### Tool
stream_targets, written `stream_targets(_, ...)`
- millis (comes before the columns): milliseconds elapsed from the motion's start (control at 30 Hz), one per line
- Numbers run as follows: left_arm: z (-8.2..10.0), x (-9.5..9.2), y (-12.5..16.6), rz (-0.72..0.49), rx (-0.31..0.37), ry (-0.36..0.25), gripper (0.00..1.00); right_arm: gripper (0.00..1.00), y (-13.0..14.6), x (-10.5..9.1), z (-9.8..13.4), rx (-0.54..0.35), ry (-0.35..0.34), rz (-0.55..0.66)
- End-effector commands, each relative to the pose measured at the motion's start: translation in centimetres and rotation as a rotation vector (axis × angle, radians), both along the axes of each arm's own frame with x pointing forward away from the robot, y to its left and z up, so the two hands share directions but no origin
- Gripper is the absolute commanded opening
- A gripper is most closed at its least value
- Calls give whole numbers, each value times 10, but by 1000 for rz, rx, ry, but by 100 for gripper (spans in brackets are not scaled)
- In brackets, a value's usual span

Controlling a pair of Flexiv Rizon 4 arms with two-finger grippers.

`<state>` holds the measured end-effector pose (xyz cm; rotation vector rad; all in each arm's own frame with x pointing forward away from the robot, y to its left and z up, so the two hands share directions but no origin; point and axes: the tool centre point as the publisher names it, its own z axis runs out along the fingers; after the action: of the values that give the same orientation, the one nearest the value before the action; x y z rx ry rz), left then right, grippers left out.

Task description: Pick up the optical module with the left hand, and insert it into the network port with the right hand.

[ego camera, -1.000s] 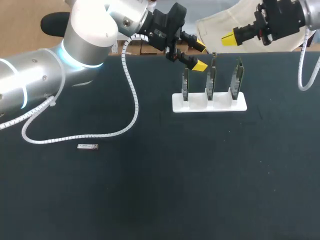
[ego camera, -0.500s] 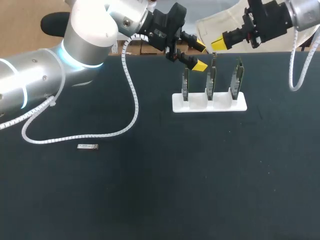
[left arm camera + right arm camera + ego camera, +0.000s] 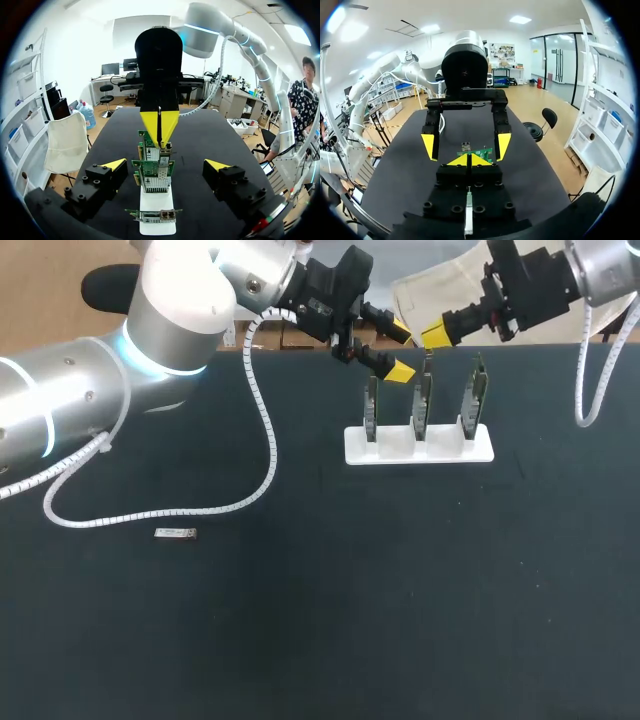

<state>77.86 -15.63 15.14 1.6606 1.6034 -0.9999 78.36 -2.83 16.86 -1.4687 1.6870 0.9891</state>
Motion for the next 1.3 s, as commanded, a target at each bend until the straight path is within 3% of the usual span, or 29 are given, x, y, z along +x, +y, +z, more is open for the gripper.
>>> stream_targets(33, 0, 0, 0, 0, -1, -1, 100, 0, 1, 0, -4, -5, 5, -2)
stream_targets(1300, 0, 0, 0, 0, -1, -1, 100, 0, 1, -1, -36, -49, 63, -39)
